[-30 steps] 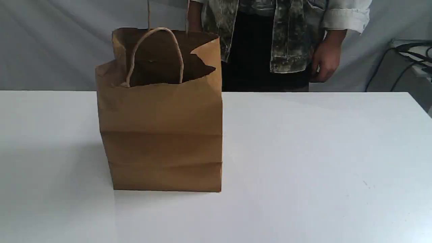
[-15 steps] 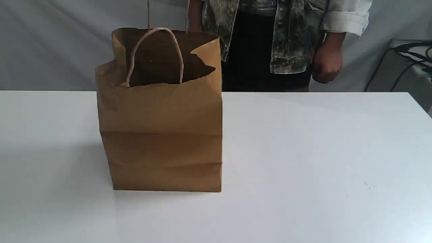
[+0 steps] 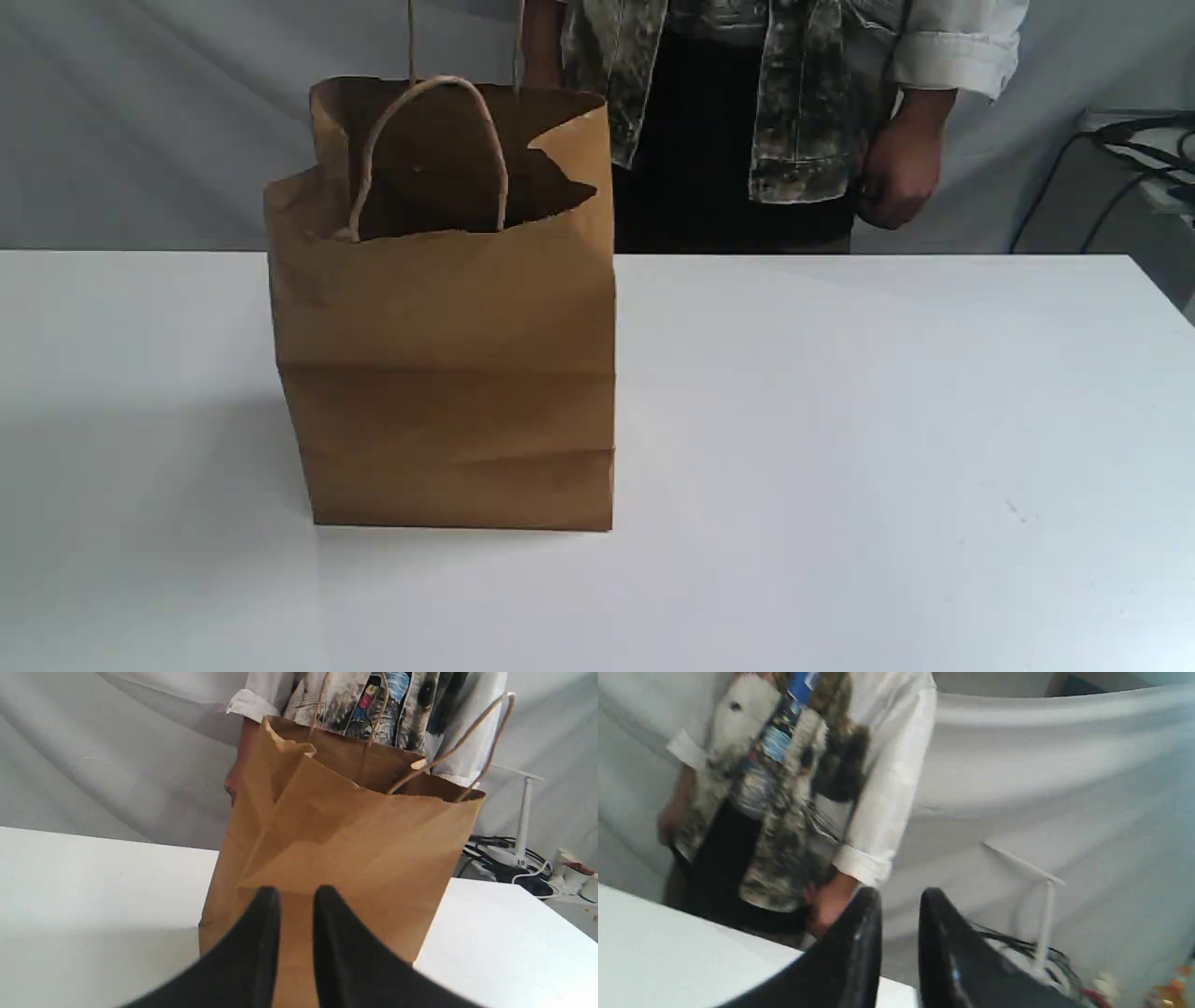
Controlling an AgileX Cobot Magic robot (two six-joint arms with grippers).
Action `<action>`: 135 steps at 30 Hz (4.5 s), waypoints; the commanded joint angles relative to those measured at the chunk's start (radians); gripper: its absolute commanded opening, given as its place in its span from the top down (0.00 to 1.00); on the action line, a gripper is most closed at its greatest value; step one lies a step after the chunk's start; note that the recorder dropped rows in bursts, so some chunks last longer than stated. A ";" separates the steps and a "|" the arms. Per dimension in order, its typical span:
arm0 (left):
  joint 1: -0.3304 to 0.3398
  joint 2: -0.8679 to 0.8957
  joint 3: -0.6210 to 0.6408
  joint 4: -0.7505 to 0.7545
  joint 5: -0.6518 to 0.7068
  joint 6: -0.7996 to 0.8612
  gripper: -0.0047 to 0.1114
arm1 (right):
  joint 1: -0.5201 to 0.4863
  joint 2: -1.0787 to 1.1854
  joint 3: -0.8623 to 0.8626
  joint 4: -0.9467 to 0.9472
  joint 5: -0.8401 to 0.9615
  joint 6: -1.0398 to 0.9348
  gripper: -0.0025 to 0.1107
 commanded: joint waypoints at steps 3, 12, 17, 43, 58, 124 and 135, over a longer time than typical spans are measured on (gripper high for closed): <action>-0.004 0.006 0.003 0.005 -0.044 0.007 0.83 | -0.001 -0.029 0.276 0.013 -0.260 0.148 0.88; -0.004 0.006 0.003 0.010 -0.105 0.009 0.83 | -0.001 -0.029 0.485 0.064 -0.301 0.150 0.88; -0.004 0.006 0.003 0.010 -0.105 0.009 0.83 | -0.001 -0.029 0.485 0.100 -0.292 0.150 0.88; -0.004 0.005 0.003 0.013 -0.105 0.009 0.83 | -0.003 -0.198 0.777 0.193 -0.464 0.152 0.88; -0.004 0.005 0.003 0.013 -0.105 0.009 0.83 | -0.343 -0.198 0.777 0.189 -0.253 0.141 0.88; -0.004 0.004 0.015 -1.705 -0.235 1.972 0.83 | -0.210 -0.198 0.777 0.323 -0.234 0.119 0.88; 0.048 0.000 0.109 -1.772 -0.250 2.008 0.83 | -0.210 -0.198 0.777 0.323 -0.234 0.119 0.88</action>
